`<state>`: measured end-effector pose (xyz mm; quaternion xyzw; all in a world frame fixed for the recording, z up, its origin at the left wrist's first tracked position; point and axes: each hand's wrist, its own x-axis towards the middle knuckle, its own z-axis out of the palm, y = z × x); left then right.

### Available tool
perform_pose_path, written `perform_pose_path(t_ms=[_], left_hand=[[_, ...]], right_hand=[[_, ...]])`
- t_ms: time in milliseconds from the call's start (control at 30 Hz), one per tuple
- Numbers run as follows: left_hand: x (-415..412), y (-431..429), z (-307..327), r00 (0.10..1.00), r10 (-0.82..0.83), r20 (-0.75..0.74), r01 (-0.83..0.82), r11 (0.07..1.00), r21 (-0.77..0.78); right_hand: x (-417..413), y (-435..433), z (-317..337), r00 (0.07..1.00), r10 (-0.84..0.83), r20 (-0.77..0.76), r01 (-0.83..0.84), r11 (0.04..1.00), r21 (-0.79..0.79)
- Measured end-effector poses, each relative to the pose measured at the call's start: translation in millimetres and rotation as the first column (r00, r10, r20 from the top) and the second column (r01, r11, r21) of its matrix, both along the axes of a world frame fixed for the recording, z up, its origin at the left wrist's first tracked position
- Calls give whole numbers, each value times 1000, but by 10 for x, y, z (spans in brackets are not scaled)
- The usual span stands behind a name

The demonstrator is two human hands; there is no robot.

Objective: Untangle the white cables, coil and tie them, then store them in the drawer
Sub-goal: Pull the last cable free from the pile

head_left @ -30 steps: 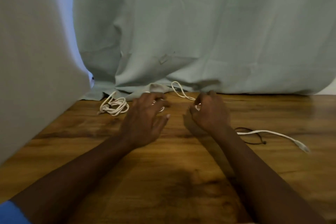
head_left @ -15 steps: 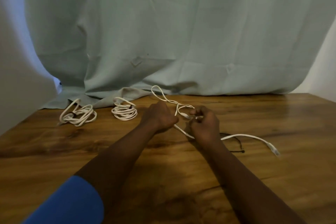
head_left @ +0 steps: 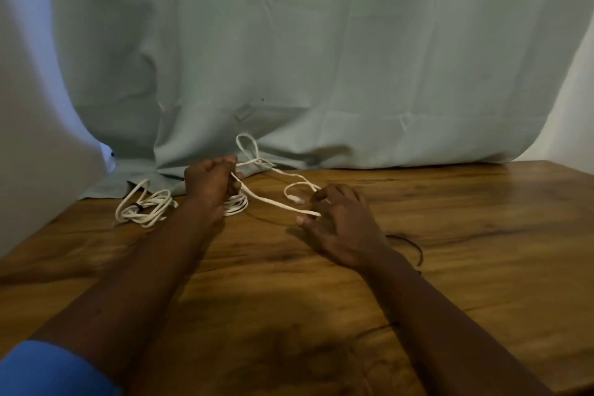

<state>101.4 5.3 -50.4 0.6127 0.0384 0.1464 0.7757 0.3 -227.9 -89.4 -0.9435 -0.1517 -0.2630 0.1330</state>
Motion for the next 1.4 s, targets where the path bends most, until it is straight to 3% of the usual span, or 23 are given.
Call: perform_pose_path(t_ms=[67, 100, 133, 167, 200, 233, 300, 400, 467, 567, 633, 767, 833, 867, 900, 933, 1000, 1100, 1167, 1300, 1400], left_hand=[[-74, 8, -14, 997, 61, 36, -65, 993, 100], [-129, 12, -51, 982, 143, 121, -174, 935, 308], [-206, 13, -109, 941, 200, 273, -321, 782, 534], [-332, -2, -154, 875, 168, 453, -457, 592, 664], [-453, -41, -185, 812, 41, 582, -531, 468, 707], [-575, -93, -183, 770, -136, 623, -527, 414, 742], [-727, -255, -205, 714, -464, 524, -379, 373, 847], [-789, -445, -286, 671, -605, 429, -332, 272, 903], [-766, -426, -282, 647, -569, 507, -335, 385, 860], [-731, -321, -189, 674, -419, 608, -312, 585, 749], [-690, -243, -115, 687, -295, 664, -346, 671, 656], [-586, -100, -37, 655, -191, 731, -455, 673, 583], [-577, -60, 17, 626, -181, 759, -465, 694, 549], [-592, -50, 55, 606, -178, 775, -464, 712, 527], [-603, -41, 94, 581, -185, 792, -465, 724, 510], [-624, -38, 134, 553, -200, 809, -475, 721, 504], [-649, -46, 183, 496, -240, 834, -537, 671, 512], [-650, -27, 213, 459, -197, 866, -637, 607, 475], [-629, 20, 204, 469, -125, 874, -676, 586, 446], [-574, 148, 159, 539, 25, 842, -666, 624, 408], [-604, 194, 167, 651, 154, 743, -599, 705, 380]], right_hand=[[32, 44, -22, 997, -6, 82, 19, 986, -166], [55, 52, -31, 994, -23, 109, 44, 980, -197], [67, 56, -25, 990, -47, 130, 72, 978, -198], [83, 54, -21, 986, -69, 150, 96, 979, -182], [94, 56, -15, 981, -89, 172, 117, 980, -164], [107, 58, -16, 975, -104, 197, 134, 981, -143], [140, 51, -35, 962, -123, 243, 154, 981, -114], [198, 0, -72, 959, -154, 239, 187, 975, -121], [225, -60, -95, 957, -180, 228, 209, 972, -109], [228, -142, -83, 940, -226, 256, 256, 962, -91], [205, -164, -41, 921, -250, 299, 282, 957, -68], [164, -46, 94, 890, -229, 395, 261, 965, -29], [146, 56, 198, 931, -197, 307, 178, 980, 90], [126, 113, 266, 970, -144, 193, 99, 969, 228], [97, 176, 352, 998, -38, 44, 16, 902, 432], [70, 236, 443, 987, 119, -105, -24, 765, 644], [11, 327, 579, 857, 449, -252, 43, 427, 903], [13, 352, 630, 637, 757, -147, 140, 75, 987], [42, 340, 578, 503, 864, -6, 166, -89, 982], [-7, 410, 431, 304, 946, 111, 243, -190, 951], [-69, 515, 351, 208, 977, 44, 230, -92, 969]])
